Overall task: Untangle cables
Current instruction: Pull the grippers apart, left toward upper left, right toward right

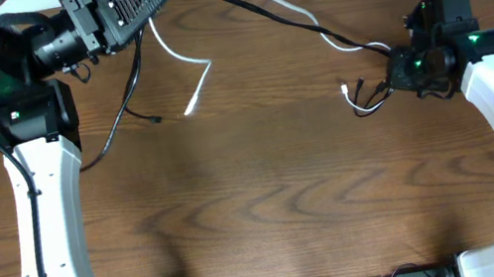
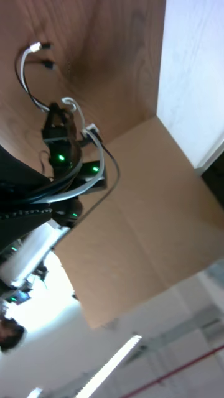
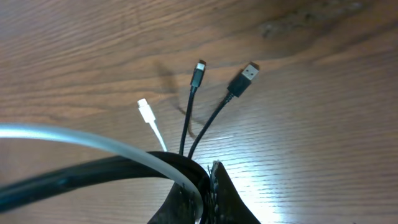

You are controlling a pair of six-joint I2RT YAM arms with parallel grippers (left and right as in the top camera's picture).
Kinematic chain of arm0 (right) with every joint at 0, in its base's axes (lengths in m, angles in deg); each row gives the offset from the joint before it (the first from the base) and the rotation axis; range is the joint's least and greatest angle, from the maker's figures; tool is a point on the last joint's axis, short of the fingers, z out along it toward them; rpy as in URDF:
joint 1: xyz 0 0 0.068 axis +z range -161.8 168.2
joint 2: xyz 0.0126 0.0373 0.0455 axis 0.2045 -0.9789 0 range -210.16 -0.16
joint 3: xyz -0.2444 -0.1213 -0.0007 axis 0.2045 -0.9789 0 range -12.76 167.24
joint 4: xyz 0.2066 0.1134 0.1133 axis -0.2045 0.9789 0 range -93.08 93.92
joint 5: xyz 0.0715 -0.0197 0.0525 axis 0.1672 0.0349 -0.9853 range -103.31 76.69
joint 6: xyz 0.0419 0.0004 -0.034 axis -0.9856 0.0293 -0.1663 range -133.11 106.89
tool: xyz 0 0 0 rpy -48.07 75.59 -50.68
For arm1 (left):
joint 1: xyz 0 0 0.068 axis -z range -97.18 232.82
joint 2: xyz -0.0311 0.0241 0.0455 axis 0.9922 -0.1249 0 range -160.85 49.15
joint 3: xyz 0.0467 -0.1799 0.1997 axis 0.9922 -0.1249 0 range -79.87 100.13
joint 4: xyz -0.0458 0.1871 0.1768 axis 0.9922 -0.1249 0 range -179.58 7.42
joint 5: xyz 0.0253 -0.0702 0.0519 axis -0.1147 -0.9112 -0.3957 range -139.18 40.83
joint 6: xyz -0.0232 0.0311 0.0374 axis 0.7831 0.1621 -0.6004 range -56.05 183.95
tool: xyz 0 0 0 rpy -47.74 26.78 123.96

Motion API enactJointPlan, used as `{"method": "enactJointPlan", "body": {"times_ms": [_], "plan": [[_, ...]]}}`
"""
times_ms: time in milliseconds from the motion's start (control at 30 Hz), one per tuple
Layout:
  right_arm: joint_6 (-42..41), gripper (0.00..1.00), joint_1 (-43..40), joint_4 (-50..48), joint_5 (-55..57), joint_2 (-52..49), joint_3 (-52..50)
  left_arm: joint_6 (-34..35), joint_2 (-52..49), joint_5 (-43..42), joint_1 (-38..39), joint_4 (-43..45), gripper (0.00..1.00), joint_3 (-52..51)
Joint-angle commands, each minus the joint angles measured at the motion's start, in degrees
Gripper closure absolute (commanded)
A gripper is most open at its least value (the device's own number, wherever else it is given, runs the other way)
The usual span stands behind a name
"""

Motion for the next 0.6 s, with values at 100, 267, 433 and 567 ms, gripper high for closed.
{"method": "enactJointPlan", "body": {"times_ms": [100,267,433,567], "plan": [[-1.5,0.99,-2.3,1.8,6.2,0.0,0.3,-9.9,-3.5,-6.2,-0.3,0.9,0.93,0.8],[0.2,0.99,-2.3,2.5,6.2,0.0,0.3,-11.5,-8.0,-6.1,1.9,-0.3,0.93,-1.1],[2.5,0.99,-2.3,3.4,5.2,0.0,0.3,-12.0,-12.2,-4.8,3.3,-0.3,0.93,-3.5],[4.5,0.99,-2.2,3.5,3.6,0.0,0.3,-12.5,-13.4,0.9,4.4,-0.4,0.92,-5.8]]}}
